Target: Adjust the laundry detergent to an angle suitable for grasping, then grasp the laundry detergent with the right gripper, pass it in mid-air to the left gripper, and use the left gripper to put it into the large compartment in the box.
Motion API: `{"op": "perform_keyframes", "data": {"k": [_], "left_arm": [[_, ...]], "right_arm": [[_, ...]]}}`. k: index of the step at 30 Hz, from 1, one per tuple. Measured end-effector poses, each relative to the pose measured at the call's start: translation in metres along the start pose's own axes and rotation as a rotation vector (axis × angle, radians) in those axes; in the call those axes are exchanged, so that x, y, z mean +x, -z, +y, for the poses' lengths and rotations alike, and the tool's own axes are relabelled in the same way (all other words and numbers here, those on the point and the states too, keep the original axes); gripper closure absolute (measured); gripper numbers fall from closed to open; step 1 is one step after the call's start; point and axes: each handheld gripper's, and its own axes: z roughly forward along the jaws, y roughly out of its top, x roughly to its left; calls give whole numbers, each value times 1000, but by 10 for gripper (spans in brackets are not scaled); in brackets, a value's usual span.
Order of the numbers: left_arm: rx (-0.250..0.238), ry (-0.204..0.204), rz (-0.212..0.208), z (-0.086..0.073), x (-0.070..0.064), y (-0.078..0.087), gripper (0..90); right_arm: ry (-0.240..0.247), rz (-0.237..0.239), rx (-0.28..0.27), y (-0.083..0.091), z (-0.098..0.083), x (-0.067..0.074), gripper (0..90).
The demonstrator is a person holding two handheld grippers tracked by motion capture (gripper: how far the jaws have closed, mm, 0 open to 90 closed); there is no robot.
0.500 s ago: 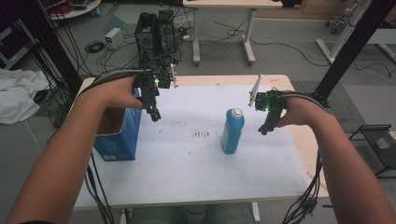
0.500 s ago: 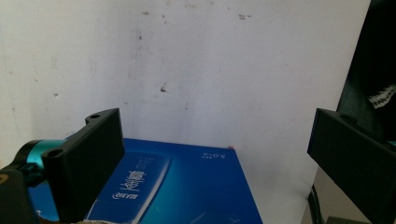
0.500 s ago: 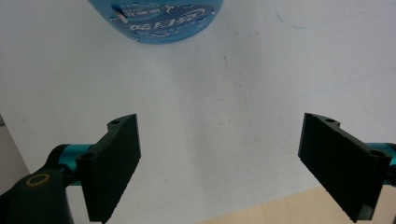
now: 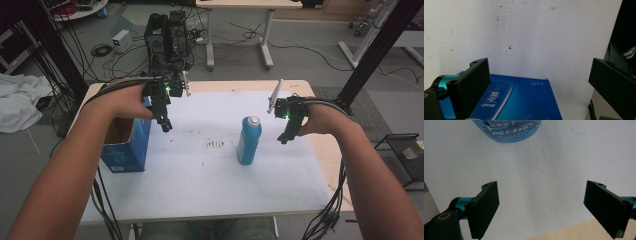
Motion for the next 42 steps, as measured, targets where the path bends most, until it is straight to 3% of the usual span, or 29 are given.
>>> {"op": "perform_keyframes", "data": {"k": [6,9,15,29,30,36,42], "left_arm": [[-20,15,2,-4,1,-3,37],[5,21,-6,-3,3,-8,37],[-16,16,11,-3,3,-4,37],[-13,8,17,-2,-1,-4,37],[-11,3,23,-2,-2,-4,37],[-16,0,30,0,-5,-5,37],[-18,-9,30,4,-9,-5,37]], "right_arm": [[1,0,3,0,0,0,120],[2,-9,-1,1,0,-1,120],[-8,-13,2,2,-2,0,121],[-13,-17,-7,4,-5,2,120],[-36,-12,-64,2,-8,3,120],[-76,-35,-115,1,-18,10,120],[-146,-41,-231,1,-33,15,120]]}}
